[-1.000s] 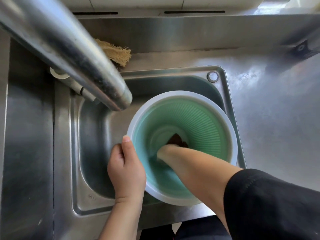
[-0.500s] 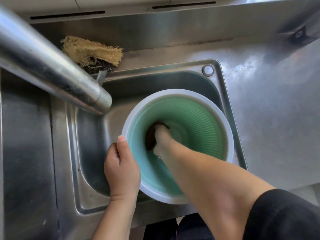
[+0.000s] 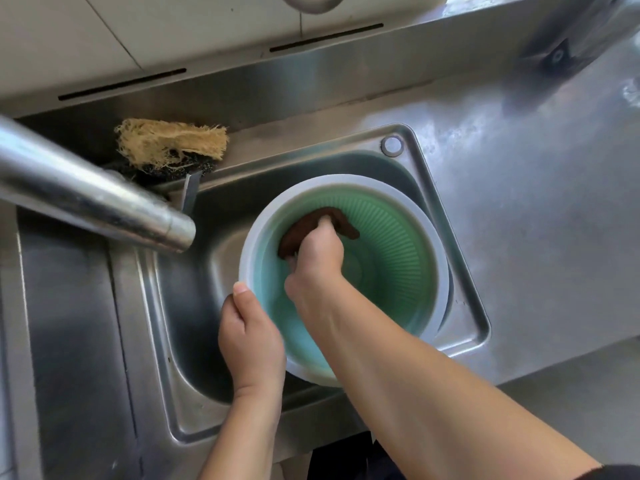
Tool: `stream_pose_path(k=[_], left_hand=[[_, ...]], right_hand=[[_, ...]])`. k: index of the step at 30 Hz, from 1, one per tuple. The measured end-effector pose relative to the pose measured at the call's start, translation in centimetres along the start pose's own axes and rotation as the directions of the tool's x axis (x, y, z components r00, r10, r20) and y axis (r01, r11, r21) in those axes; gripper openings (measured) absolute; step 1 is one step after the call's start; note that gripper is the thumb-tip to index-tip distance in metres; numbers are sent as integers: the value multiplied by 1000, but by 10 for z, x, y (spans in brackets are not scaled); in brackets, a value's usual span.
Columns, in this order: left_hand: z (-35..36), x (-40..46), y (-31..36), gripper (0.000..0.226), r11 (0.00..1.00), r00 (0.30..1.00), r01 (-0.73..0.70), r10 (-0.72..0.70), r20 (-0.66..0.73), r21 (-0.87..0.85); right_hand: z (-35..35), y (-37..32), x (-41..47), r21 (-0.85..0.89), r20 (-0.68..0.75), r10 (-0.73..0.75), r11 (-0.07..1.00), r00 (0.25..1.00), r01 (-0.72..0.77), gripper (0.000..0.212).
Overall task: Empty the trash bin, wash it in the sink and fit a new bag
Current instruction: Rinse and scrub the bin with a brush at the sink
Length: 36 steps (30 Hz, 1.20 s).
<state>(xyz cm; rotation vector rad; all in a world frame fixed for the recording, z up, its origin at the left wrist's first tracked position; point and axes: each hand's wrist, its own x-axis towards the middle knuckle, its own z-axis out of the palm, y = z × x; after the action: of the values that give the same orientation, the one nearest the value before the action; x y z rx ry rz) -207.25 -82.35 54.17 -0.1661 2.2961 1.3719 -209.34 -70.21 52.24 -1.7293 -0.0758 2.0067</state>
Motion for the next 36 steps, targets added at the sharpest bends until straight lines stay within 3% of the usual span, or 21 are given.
stream_pose_path(k=[3, 6, 9, 11, 14, 18, 20, 25, 31, 33, 36], left_hand=[[2, 2, 1, 40, 1000, 1000, -6, 6, 4, 2], [1, 4, 3, 47, 1000, 1000, -6, 6, 18, 7], [3, 7, 3, 45, 1000, 999, 11, -11, 30, -3], [4, 10, 3, 45, 1000, 999, 27, -26, 19, -12], [1, 15, 1, 42, 997, 999, 21, -18, 43, -76], [-6, 28, -1, 35, 957, 992, 117, -102, 70, -266], [-8, 30, 2, 43, 923, 982, 189, -175, 72, -334], [-2, 28, 6, 47, 886, 970, 241, -231, 74, -397], [-6, 26, 7, 33, 980, 992, 105, -92, 84, -171], [-7, 26, 10, 32, 994, 996, 45, -37, 75, -102], [-7, 26, 13, 40, 999, 997, -47, 45, 63, 24]], right_hand=[[-1, 2, -18, -149, 92, -115, 980, 989, 128, 26], [-5, 8, -39, -336, 222, -327, 859, 918, 387, 35], [-4, 6, -52, -422, 320, -372, 767, 871, 483, 34], [-5, 5, -57, -503, 365, -357, 702, 860, 505, 31], [-20, 12, -65, -609, 526, -319, 506, 788, 611, 29], [-48, 12, -69, -698, 678, -49, 270, 733, 663, 31], [-54, 2, -69, -715, 699, 95, 118, 709, 689, 36], [-59, -25, -67, -607, 685, 329, -236, 650, 759, 47], [-92, -67, -74, -370, 556, 565, -489, 610, 790, 54], [-96, -82, -78, -257, 459, 620, -593, 636, 763, 51], [-95, -104, -74, -45, 298, 599, -769, 743, 638, 44]])
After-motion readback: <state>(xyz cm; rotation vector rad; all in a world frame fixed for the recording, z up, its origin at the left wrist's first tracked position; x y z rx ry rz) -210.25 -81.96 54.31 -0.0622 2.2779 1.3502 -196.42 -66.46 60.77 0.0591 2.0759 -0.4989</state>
